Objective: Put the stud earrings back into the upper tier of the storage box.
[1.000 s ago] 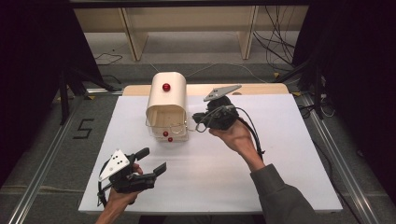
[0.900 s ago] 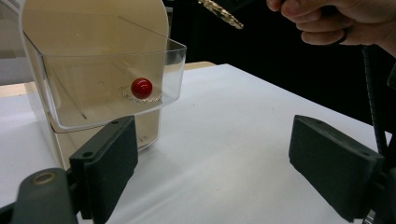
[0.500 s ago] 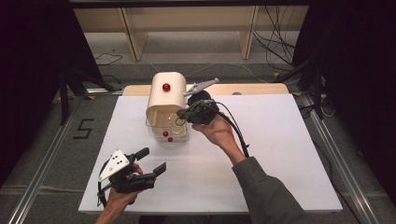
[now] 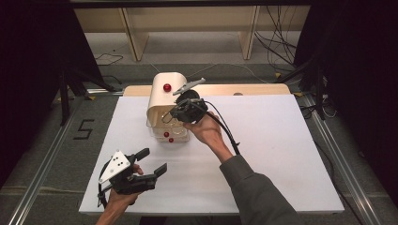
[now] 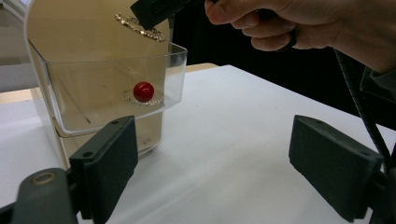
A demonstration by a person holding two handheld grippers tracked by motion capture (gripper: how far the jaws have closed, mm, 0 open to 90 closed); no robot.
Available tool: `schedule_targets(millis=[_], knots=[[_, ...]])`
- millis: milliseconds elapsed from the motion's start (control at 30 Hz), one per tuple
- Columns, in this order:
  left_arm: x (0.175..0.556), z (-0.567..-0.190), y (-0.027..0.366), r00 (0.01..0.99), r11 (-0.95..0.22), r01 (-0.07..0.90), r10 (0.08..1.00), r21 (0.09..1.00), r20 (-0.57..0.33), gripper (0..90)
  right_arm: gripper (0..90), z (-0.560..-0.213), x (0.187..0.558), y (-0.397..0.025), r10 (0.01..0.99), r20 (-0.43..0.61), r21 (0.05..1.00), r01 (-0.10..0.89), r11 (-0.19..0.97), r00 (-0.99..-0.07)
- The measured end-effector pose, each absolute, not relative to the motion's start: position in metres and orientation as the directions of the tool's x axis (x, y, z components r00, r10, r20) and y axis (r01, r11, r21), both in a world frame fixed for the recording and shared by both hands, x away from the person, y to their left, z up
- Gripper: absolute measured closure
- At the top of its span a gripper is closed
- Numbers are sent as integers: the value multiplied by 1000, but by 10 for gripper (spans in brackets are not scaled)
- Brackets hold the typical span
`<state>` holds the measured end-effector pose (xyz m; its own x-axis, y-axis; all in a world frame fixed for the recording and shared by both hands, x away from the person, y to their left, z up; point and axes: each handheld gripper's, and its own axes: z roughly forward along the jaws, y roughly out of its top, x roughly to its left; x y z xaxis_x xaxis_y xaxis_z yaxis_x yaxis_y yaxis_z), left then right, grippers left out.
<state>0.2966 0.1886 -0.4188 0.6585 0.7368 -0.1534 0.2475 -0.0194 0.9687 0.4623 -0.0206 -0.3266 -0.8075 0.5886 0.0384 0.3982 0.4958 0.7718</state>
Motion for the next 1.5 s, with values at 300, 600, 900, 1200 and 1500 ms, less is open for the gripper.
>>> schedule_targets(millis=[300,600,900,1200,1500], knots=[[297,-419,189,660,-17,248,735,969,-156,153,871,-332,466,-14,603,27,763,406,502,-797],[296,-418,189,663,-16,247,732,969,-157,153,859,-335,467,-11,611,24,757,414,506,-791],[296,-418,188,664,-16,248,731,969,-158,153,477,-331,462,-14,567,65,756,412,509,-821],[296,-419,188,664,-13,252,730,968,-163,153,118,-317,442,-29,458,159,789,392,474,-874],[297,-419,188,662,-11,255,730,967,-166,153,115,-307,434,-61,467,165,833,376,405,-869]])
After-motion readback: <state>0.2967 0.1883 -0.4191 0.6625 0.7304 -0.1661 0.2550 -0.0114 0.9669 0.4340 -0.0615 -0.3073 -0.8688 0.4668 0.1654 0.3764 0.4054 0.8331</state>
